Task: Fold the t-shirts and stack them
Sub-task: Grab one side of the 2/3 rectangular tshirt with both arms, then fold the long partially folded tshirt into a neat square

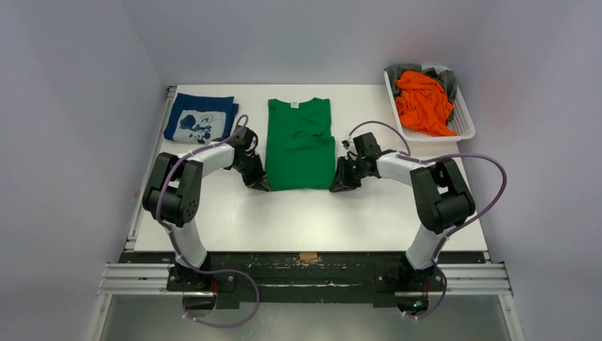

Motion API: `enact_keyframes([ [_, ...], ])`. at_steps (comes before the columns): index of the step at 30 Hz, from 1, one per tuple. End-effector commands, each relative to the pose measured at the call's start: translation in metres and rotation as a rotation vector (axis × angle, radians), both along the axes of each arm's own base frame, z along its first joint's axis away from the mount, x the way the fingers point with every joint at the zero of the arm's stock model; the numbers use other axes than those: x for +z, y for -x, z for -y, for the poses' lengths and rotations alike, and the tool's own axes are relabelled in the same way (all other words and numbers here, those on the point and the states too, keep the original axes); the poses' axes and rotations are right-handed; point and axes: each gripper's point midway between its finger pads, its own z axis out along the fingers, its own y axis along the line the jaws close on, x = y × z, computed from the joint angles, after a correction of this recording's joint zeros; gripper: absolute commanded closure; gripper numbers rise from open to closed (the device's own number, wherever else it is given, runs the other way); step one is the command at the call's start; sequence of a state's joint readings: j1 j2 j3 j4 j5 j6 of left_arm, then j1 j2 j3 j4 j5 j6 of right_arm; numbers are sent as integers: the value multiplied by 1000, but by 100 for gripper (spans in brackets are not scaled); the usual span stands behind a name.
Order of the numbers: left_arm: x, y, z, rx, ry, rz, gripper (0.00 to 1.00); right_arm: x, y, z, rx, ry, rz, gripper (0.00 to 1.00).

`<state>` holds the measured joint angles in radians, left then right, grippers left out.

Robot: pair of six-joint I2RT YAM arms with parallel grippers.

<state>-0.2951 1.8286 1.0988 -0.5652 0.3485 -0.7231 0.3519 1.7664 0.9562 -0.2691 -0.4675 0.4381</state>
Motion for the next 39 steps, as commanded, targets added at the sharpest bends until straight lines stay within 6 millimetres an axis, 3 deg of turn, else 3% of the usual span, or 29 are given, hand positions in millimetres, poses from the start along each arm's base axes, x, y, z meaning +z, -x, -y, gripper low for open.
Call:
enact_keyframes([
  [1, -5, -4, -5, 14, -36, 35, 100, -23, 7, 10, -4, 78, -18, 90],
  [3, -4, -5, -4, 7, -28, 44, 100, -20, 7, 9, -6, 71, -13, 100],
  [9, 3, 15, -16, -1, -60, 70, 100, -9, 30, 15, 43, 67, -26, 100],
  [14, 7, 60, -12, -45, -51, 38, 100, -3, 86, 23, 135, 61, -134, 100],
  [17, 17, 94, -13, -71, -70, 14, 100, 13, 120, 26, 189, 40, -172, 100],
  [21, 50, 126, -18, -75, -44, 30, 100, 51, 133, 24, 215, -7, -139, 100],
  [25, 105, 114, -16, -89, -1, 191, 100, 107, 101, 8, 187, -74, -7, 100],
  [27, 136, 96, -5, -114, 48, 296, 100, 130, 78, 2, 154, -102, 74, 100],
  [29, 156, 73, -3, -117, 36, 374, 100, 149, 51, -1, 112, -131, 145, 100],
  [35, 180, -7, -6, -22, 19, 434, 100, 165, -34, 15, -67, -161, 229, 100],
  [39, 180, -53, -13, 5, 3, 425, 100, 172, -78, 17, -116, -149, 290, 100],
])
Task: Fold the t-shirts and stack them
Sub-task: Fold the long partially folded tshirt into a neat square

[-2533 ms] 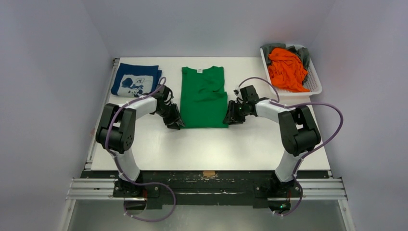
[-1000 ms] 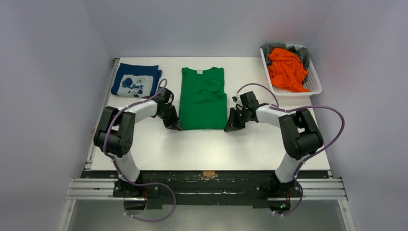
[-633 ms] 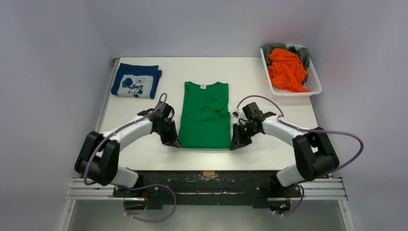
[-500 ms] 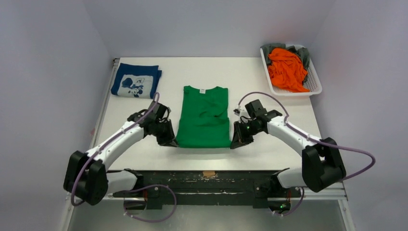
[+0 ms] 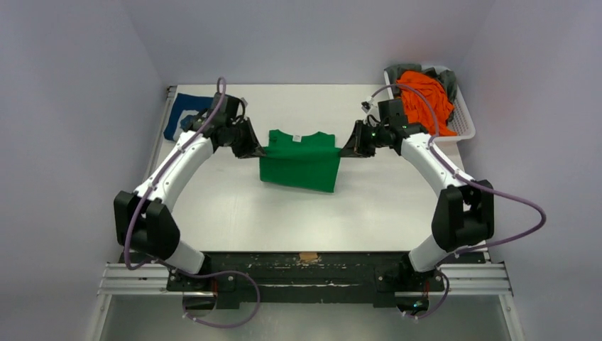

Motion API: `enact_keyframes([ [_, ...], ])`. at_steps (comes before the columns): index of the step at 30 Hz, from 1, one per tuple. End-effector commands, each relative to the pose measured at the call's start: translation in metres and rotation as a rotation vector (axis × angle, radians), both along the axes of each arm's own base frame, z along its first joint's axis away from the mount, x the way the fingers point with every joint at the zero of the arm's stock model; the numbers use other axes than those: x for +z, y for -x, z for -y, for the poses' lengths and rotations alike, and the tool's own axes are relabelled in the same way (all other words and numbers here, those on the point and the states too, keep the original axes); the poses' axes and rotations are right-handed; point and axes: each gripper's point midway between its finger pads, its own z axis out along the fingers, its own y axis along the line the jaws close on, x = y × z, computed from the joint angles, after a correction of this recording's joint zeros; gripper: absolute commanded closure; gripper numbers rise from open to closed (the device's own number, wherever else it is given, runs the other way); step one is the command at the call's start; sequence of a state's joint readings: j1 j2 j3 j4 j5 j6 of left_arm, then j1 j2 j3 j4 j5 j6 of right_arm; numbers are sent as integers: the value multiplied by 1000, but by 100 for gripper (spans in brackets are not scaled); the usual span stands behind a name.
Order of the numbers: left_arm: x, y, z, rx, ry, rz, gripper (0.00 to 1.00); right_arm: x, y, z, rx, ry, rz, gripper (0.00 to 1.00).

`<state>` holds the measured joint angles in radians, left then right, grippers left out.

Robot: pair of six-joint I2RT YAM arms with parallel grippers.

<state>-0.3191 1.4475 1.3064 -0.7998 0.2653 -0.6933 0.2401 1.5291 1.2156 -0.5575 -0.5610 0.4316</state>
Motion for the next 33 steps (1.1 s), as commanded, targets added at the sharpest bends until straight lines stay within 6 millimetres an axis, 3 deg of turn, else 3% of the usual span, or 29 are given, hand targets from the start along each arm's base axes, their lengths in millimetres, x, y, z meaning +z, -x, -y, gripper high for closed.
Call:
enact_keyframes([
  [1, 9, -53, -11, 29, -25, 46, 100, 24, -55, 0, -78, -10, 112, 100],
  [7, -4, -103, -13, 43, -56, 9, 100, 22, -103, 5, -140, -4, 141, 100],
  [12, -23, -139, -17, 57, -80, -10, 100, 6, -140, 8, -161, 23, 137, 100],
  [19, -54, -185, -17, 71, -111, -39, 100, -26, -190, 13, -193, 51, 144, 100],
  [25, -86, -215, -12, 76, -82, -60, 100, -68, -229, 21, -230, 113, 143, 100],
  [27, -97, -224, -8, 74, -64, -63, 92, -81, -239, 23, -238, 133, 157, 100],
  [29, -101, -234, -4, 69, -42, -47, 76, -98, -250, 25, -246, 139, 157, 96],
  [31, -100, -240, 1, 61, -7, -45, 53, -100, -256, 20, -230, 115, 152, 76],
  [33, -88, -241, 3, 54, 19, -29, 46, -88, -258, 14, -218, 90, 159, 66],
])
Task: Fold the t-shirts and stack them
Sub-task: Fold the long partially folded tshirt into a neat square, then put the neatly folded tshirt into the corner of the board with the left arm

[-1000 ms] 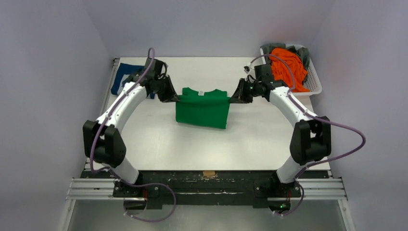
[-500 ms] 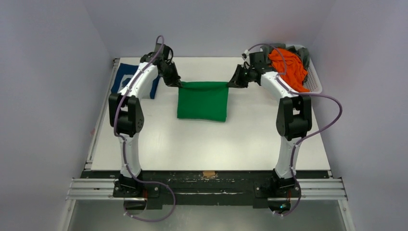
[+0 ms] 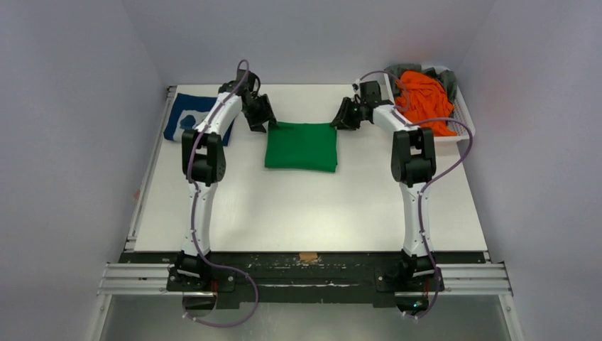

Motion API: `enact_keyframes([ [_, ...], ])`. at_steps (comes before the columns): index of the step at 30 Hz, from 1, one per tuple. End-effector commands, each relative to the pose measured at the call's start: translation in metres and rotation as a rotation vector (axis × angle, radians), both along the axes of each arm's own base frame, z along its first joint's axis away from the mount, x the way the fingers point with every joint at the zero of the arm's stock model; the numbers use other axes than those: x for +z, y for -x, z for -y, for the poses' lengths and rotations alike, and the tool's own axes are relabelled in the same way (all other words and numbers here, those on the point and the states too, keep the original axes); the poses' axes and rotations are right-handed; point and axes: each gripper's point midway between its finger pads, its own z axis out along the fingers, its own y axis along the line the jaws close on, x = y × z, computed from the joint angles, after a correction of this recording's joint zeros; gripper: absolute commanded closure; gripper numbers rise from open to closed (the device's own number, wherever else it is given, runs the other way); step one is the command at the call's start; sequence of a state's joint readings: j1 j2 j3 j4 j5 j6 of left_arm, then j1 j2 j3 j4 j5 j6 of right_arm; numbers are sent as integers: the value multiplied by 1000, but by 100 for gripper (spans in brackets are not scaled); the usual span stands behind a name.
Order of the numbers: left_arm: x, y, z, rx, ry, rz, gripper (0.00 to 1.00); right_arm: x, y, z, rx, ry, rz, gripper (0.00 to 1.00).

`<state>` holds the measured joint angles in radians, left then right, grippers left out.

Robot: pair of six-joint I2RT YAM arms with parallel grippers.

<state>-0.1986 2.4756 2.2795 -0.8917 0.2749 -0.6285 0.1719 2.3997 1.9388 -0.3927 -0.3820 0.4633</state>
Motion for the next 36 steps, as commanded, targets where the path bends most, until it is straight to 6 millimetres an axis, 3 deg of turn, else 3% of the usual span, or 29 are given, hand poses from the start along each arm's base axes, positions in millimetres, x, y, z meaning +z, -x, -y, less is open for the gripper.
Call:
enact_keyframes([
  [1, 47, -17, 2, -8, 77, 106, 42, 53, -30, 3, -5, -16, 149, 64],
  [5, 74, -4, 0, -16, 88, 162, 29, 92, -20, 10, -18, 2, 224, 61],
  [8, 77, 14, -1, -40, 90, 166, 24, 106, 2, 14, -8, 9, 240, 60],
  [11, 55, 33, -4, -54, 77, 107, 24, 117, 30, 14, 14, -12, 253, 59],
  [16, 21, 42, -6, -26, 43, 42, 29, 107, 72, 21, 25, 4, 221, 58],
  [25, -21, 42, 19, -11, 73, -68, 36, 125, 105, 29, 32, 25, 247, 56],
  [29, -27, 43, 41, -20, 120, -80, 43, 131, 110, 31, 30, 29, 264, 55],
  [31, -26, 44, 51, -29, 115, -77, 51, 130, 111, 33, 25, 36, 265, 55],
  [36, -27, 42, 63, 14, 63, -75, 100, 123, 113, 37, 13, 56, 252, 55],
])
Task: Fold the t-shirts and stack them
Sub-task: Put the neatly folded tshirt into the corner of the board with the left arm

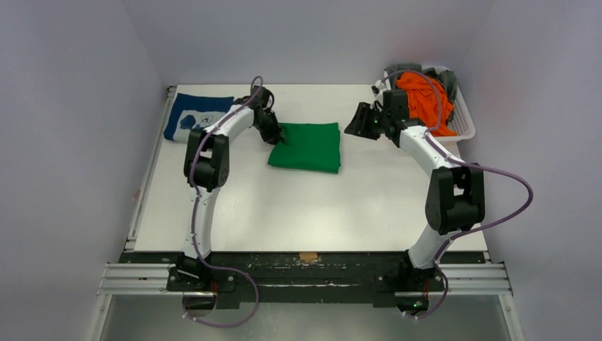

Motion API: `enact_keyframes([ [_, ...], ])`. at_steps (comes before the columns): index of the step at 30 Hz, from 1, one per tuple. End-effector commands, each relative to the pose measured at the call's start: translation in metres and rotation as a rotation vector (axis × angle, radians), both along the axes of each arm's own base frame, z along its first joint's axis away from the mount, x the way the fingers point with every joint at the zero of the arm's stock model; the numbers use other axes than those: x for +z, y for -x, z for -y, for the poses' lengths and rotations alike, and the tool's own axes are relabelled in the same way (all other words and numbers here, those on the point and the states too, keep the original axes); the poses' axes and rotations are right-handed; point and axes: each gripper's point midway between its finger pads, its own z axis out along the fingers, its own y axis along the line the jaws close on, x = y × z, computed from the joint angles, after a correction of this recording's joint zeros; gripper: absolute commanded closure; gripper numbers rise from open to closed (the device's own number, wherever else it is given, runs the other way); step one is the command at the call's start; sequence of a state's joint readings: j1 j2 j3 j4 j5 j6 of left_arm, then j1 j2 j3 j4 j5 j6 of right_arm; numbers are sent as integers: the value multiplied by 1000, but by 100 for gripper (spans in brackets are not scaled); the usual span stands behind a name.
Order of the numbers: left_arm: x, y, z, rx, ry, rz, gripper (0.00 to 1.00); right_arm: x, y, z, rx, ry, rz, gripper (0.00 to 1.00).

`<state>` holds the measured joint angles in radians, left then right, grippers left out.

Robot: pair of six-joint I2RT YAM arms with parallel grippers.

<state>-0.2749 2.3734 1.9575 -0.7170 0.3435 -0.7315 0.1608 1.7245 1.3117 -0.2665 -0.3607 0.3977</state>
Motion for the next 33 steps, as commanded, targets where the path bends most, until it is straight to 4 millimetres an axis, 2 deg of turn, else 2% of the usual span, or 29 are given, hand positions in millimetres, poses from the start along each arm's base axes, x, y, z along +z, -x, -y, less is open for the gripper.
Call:
enact_keyframes([
  [1, 3, -9, 19, 34, -38, 29, 100, 7, 1, 6, -6, 33, 47, 55],
  [4, 4, -8, 10, 16, -150, 29, 100, 7, 2, 11, -9, 57, 57, 55],
  [7, 19, -10, -15, 1, -295, 64, 100, 8, 2, 18, -31, 94, 72, 55],
  [14, 84, -30, -85, -105, -653, 288, 100, 19, -1, 34, -93, 159, 117, 54],
  [23, 144, -42, -175, -134, -921, 373, 100, 27, -3, 59, -226, 227, 155, 52],
  [28, 176, -49, -208, -127, -1033, 424, 100, 27, -4, 61, -235, 234, 155, 52],
  [33, 212, -55, -227, -103, -1061, 490, 100, 25, -4, 62, -236, 243, 152, 51],
])
